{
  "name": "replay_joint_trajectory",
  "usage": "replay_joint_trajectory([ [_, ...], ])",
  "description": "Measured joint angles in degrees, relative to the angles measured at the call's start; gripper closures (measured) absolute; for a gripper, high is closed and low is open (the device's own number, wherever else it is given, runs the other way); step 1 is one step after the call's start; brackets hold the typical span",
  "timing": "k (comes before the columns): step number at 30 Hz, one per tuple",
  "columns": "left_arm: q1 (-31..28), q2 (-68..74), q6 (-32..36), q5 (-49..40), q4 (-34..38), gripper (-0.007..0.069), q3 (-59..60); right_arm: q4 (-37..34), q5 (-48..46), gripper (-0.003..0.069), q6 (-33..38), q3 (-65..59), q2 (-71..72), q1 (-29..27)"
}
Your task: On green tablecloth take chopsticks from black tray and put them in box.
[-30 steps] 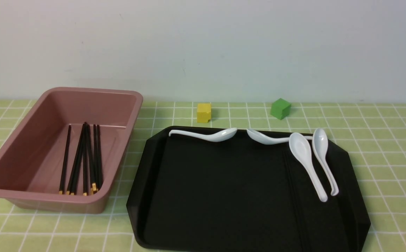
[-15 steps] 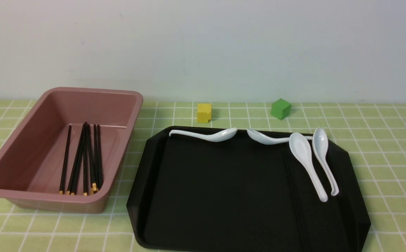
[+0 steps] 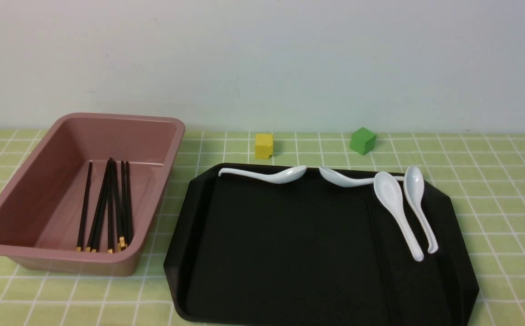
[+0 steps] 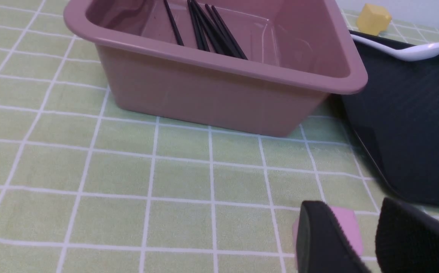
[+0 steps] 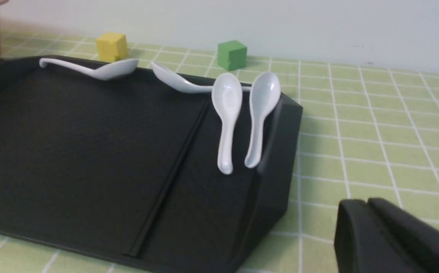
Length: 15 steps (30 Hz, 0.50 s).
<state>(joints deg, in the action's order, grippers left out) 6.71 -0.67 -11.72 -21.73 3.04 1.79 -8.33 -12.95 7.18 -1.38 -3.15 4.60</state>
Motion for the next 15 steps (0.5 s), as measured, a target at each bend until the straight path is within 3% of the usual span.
replay_joint_trajectory([
  [4, 0.00, 0.00, 0.00, -0.01, 0.00, 0.0386, 0.00, 0.00, -7.49, 0.0601, 0.00, 0.19, 3.54, -2.65],
  [15, 0.00, 0.00, 0.00, -0.12, 0.00, 0.0386, 0.00, 0.00, -8.14, 0.0595, 0.00, 0.30, 3.71, -4.06],
])
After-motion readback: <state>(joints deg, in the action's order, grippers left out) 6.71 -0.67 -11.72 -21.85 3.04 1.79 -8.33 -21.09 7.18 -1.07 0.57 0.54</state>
